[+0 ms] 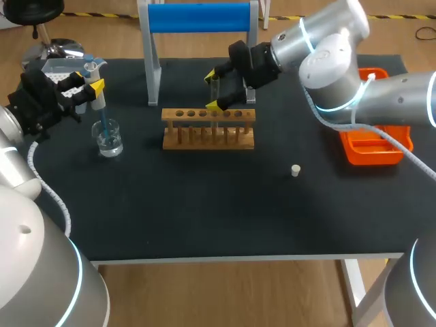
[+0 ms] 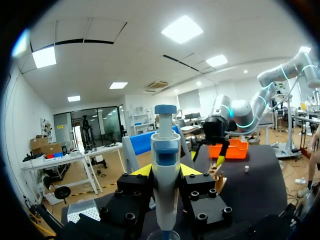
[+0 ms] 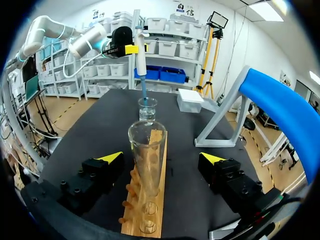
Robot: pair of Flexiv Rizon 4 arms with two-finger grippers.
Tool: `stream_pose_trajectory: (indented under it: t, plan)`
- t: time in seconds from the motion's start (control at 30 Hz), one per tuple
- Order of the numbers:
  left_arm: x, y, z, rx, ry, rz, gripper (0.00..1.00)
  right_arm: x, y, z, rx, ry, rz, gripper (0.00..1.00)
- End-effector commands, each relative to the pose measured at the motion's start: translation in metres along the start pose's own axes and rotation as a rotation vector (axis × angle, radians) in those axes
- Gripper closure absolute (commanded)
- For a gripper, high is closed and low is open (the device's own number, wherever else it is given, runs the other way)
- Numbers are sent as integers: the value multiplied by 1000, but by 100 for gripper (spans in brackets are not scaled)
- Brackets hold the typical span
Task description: Invert the test tube, pick up the pipette, mount the tip to pipette, aspirate from beaker and dispense into the tube, eject the tip, return the pipette, and cap with the stopper.
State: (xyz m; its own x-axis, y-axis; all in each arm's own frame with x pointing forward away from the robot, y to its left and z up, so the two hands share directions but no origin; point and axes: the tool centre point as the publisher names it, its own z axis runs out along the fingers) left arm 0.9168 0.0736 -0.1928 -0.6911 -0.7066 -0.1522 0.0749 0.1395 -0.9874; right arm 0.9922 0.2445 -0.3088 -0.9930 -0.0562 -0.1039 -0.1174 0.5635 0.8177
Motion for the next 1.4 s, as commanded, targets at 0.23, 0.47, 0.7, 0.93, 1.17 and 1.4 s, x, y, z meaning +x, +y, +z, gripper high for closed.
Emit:
stream_pose_trajectory:
  t: [0.23, 0.47, 0.7, 0.93, 1.17, 1.4]
  plan:
    - [0, 0, 0, 0, 0, 0, 100, -3, -3, 7, 23, 11, -4, 0]
    - [0, 0, 0, 0, 0, 0, 100, -2, -3, 10, 23, 12, 0, 0]
    - [0, 0, 0, 0, 0, 0, 100, -4, 2, 5, 20, 5, -4, 0]
    - [0, 0, 0, 0, 0, 0, 100, -4, 2, 3, 24, -3, -7, 0]
    - [0, 0, 0, 0, 0, 0, 100, -2, 1, 5, 32, -4, -4, 0]
    - [0, 0, 0, 0, 0, 0, 100, -2, 1, 5, 32, -4, -4, 0]
